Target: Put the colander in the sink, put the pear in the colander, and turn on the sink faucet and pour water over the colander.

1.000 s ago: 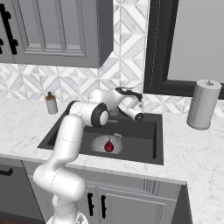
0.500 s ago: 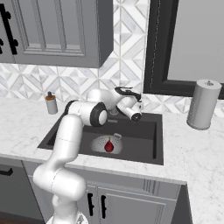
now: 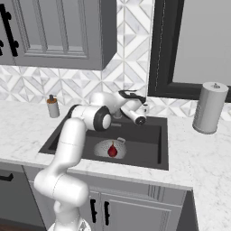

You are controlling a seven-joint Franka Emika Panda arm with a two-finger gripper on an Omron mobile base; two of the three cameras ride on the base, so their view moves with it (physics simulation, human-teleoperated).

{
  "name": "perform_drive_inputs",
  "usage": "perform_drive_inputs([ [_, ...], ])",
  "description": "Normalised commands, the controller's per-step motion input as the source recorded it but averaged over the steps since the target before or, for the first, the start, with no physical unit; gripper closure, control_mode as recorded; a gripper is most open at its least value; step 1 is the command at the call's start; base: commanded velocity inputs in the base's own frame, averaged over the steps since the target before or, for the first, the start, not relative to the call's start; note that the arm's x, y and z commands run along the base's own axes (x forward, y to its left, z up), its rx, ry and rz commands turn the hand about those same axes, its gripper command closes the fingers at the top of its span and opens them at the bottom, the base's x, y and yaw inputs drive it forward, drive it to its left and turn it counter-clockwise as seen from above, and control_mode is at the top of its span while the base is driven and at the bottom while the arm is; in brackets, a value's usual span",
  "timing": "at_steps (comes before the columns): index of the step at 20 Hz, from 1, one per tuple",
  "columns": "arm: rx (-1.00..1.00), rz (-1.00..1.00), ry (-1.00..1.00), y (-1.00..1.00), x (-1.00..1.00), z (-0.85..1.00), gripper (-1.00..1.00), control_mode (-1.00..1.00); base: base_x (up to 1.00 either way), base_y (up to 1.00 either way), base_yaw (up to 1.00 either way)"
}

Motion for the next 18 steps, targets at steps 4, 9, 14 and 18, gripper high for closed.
perform_drive_inputs([
  [4, 0.00, -0.01, 0.00, -0.88, 0.00, -0.32, 1.00, -1.00, 0.00, 0.00, 0.00],
  [9, 0.00, -0.01, 0.00, -0.88, 0.00, -0.32, 1.00, -1.00, 0.00, 0.00, 0.00],
  [14, 0.00, -0.02, 0.00, -0.80, -0.01, -0.31, 1.00, -1.00, 0.00, 0.00, 0.00],
  [18, 0.00, -0.02, 0.06, -0.54, -0.02, -0.15, 1.00, -1.00, 0.00, 0.00, 0.00],
])
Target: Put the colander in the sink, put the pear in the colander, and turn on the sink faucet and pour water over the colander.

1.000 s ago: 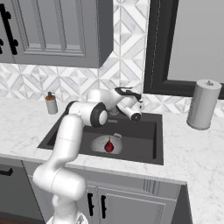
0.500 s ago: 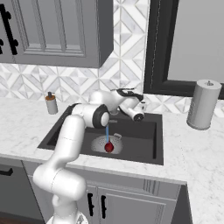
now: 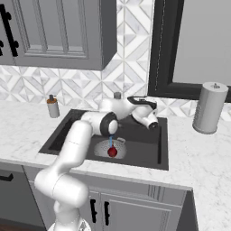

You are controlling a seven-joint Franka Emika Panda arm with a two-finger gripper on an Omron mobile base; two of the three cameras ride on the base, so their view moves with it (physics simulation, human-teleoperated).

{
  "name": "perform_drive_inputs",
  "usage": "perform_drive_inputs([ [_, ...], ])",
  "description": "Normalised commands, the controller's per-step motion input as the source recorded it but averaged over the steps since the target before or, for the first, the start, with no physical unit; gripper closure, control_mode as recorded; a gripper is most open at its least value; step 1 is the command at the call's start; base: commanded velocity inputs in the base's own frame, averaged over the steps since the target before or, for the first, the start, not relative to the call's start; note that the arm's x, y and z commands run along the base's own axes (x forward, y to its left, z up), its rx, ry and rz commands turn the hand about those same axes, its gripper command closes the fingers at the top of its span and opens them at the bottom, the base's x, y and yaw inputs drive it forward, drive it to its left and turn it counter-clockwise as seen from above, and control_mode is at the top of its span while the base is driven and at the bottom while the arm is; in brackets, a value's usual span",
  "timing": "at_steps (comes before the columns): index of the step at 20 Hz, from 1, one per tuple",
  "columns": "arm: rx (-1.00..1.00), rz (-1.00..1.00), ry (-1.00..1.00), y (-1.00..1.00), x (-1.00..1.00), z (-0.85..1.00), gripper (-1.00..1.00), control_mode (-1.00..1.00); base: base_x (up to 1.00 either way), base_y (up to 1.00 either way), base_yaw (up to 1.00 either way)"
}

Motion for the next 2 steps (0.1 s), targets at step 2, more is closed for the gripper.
perform_drive_inputs([
  [2, 0.00, -0.01, 0.06, -0.37, -0.01, -0.03, 1.00, -1.00, 0.00, 0.00, 0.00],
])
